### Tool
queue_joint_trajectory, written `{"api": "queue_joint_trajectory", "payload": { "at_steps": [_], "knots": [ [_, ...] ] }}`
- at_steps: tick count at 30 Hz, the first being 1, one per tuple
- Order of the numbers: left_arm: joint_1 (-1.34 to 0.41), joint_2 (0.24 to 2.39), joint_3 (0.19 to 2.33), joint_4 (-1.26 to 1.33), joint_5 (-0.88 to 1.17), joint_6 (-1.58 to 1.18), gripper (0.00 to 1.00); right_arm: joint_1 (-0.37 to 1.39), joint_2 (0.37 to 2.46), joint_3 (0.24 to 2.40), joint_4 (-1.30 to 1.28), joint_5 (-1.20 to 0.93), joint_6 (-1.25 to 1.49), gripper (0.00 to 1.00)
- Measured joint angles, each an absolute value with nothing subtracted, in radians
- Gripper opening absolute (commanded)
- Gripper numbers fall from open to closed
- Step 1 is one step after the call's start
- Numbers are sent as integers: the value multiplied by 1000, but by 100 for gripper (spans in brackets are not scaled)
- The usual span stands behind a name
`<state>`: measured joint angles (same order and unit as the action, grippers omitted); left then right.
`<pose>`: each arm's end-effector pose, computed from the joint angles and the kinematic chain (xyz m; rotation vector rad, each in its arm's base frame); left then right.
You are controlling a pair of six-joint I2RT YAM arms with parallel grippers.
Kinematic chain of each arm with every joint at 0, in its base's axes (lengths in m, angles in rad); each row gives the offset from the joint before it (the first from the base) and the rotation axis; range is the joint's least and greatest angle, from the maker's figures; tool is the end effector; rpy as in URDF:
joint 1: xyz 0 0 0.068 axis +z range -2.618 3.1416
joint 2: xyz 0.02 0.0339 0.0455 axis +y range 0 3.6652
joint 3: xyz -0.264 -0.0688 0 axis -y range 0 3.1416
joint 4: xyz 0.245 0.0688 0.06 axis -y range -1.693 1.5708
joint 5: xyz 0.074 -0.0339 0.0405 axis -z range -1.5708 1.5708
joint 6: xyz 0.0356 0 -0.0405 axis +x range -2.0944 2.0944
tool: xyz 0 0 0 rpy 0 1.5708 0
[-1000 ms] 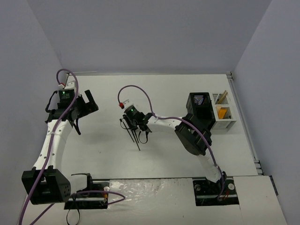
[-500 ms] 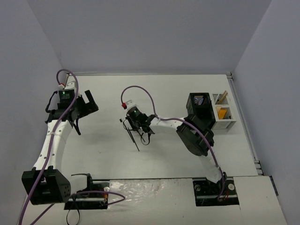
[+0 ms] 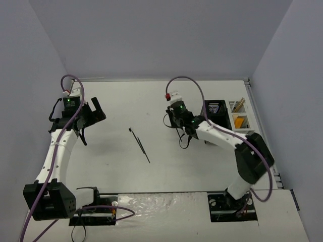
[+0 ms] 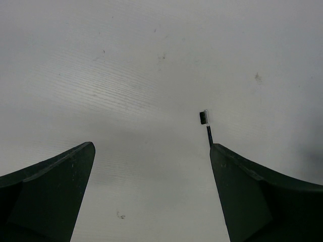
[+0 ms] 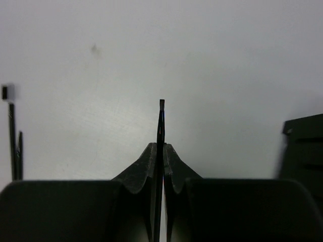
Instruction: Organize the makeup
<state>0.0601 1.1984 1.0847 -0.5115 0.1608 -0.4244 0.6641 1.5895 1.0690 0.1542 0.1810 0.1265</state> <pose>0.2625 0.0101 0.3273 -0.4419 2.1680 -0.3800 0.2946 0.2225 0.2686 -0.3992 1.9056 0.3517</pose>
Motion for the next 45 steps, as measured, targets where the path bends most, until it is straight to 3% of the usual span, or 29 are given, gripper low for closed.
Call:
{"api": "queue_joint_trajectory", "payload": {
  "at_steps": [4,9,15,32,38,45],
  "knots": [
    [60,1198,1085,-511,161,-424,97,580,1315,982,255,242,101,0],
    [60,1198,1085,-511,165,-424,97,392,1146,816,439,314,85,0],
    [60,1198,1085,-512,165,-424,97,293,1137,633,635,378,72,0],
    [60,1198,1085,-511,165,-424,97,202,1227,544,972,375,43,0],
    [60,1198,1085,-511,165,-425,97,202,1267,510,1008,347,45,14],
    [60,1198,1085,-511,165,-425,97,202,1242,459,988,302,59,39]
  ]
}}
